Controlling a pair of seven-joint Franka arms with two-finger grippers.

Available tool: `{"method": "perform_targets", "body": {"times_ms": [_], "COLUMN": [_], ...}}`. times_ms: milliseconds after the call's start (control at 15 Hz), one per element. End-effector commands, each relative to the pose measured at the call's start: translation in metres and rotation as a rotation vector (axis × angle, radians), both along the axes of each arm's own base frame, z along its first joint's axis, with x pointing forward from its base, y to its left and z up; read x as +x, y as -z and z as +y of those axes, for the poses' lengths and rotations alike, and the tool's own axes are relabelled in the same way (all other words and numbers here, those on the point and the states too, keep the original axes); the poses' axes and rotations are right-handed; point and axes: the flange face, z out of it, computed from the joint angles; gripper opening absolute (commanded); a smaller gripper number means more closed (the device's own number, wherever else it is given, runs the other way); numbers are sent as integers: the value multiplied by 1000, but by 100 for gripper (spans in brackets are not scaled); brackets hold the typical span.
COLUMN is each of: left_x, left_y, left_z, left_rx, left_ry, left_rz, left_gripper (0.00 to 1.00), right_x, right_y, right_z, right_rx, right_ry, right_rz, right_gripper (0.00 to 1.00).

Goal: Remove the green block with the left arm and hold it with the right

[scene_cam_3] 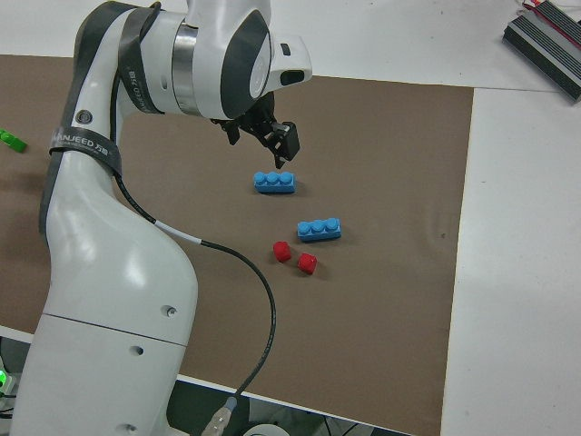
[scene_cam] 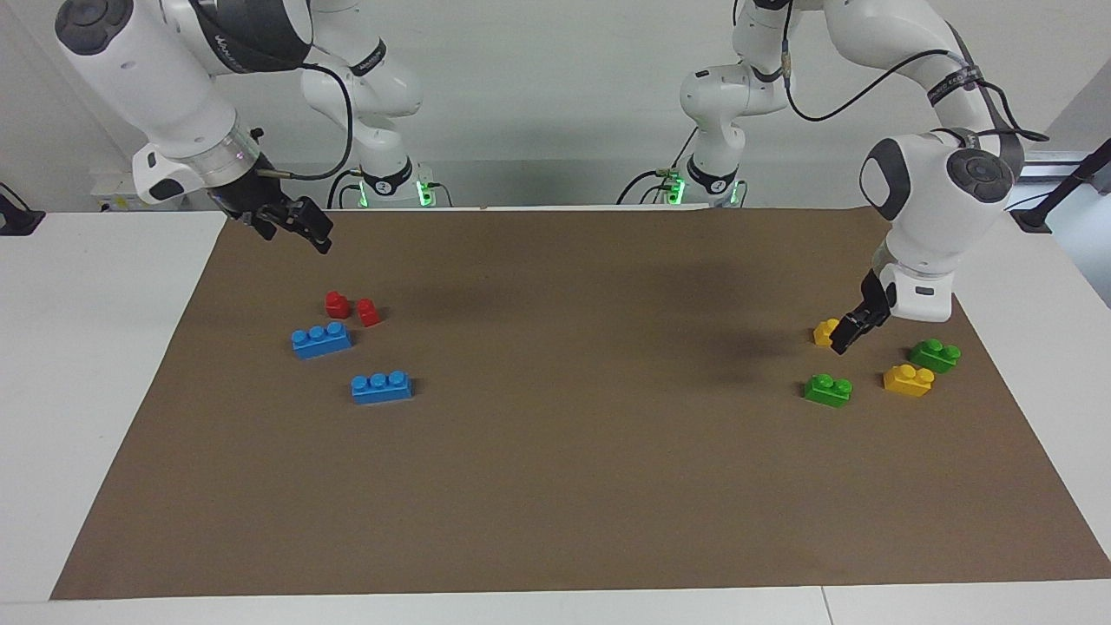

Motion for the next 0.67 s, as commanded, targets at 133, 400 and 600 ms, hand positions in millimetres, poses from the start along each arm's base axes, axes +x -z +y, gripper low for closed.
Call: {"method": "perform_targets", "body": {"times_ms": [133, 400, 600], "left_x": [-16, -45, -54], "left_y": [-63, -115, -144], "left_z": [-9, -14, -11], "left_rx": [-14, -47, -57], "left_ry": [166, 248, 444], "left_rz": [98, 131, 165], "left_gripper": [100, 100, 100], "right_x": [5, 6, 4], "right_y": [1, 5, 5], "right_z": [-10, -12, -13], "right_rx": [-82, -88, -85], "right_ry": [-176, -188, -205], "right_rz": [-36, -25, -12], "right_gripper": [100, 100, 100]}}
